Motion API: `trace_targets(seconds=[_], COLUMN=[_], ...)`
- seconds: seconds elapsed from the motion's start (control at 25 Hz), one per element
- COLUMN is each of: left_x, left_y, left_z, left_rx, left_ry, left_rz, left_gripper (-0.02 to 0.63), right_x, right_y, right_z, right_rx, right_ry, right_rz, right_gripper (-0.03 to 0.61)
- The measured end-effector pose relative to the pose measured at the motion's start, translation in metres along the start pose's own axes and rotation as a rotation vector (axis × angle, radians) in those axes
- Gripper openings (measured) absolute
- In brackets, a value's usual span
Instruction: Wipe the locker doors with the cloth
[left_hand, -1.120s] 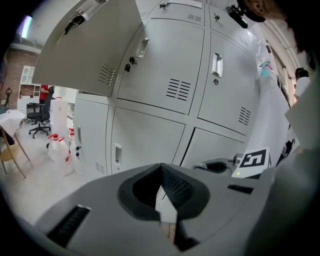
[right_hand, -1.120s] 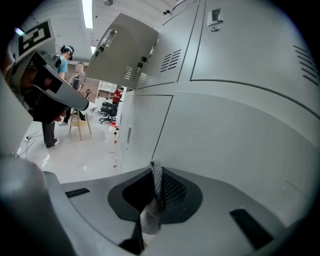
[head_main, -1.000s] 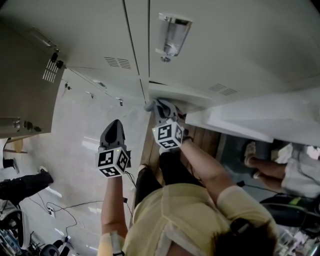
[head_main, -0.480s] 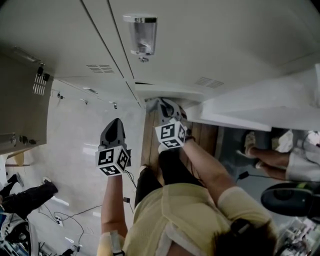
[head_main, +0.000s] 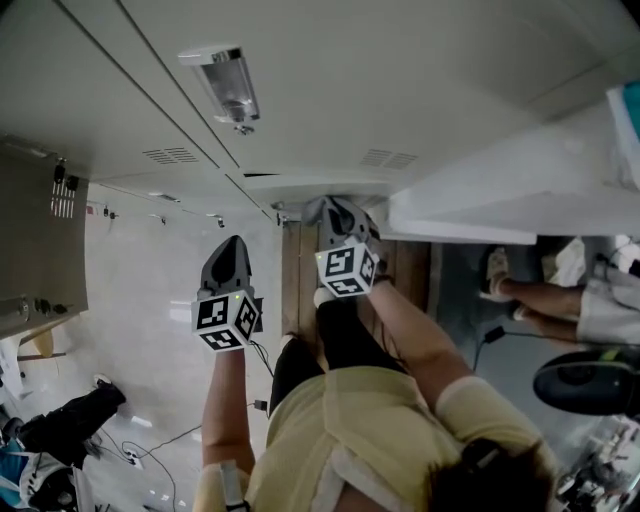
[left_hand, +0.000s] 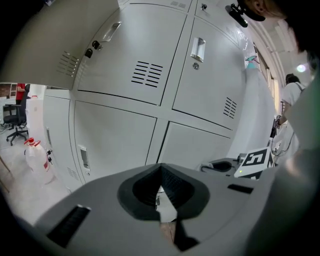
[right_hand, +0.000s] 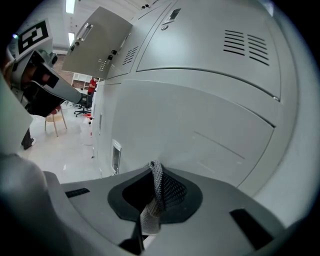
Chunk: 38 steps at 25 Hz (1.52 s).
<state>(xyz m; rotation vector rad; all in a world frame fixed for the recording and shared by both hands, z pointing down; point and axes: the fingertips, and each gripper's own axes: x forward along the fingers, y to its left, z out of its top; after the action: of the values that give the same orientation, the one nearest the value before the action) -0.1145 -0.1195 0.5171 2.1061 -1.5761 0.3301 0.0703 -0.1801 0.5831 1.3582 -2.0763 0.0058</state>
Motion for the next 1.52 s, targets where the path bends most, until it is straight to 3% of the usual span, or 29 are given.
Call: trace_targets(seconds=[0.64, 0.92, 1.08, 1.52], left_x=[0.022, 0.024, 0.019, -0.002], left_y=[-0.032, -0.039, -0.033, -0.001], left_z=[0.003, 0.001, -0.004, -0.023], left_rx=[0.023, 0.019, 0.007, -0.025], left_ry=[0.007, 0.007, 0.008, 0.015], left_rz=[-0.074, -0.088, -0.071, 0.020], left_gripper=[-0.014, -0.014, -0.014, -0.014], right_x=[-0.014, -0.025, -0.035, -0.025], right_y=[-0.048, -0.054, -0.044, 0.018], right_z=[-0.033, -0.033, -0.032, -0.011], right_rx=[0.062, 0.073, 0.095, 0.033], right_ry=[0.141, 0.133, 0.104, 0.018], right_rz=[-0.147, -0.161, -0.128, 0.035], right_gripper=[0.018, 0.018, 0.018, 0.018])
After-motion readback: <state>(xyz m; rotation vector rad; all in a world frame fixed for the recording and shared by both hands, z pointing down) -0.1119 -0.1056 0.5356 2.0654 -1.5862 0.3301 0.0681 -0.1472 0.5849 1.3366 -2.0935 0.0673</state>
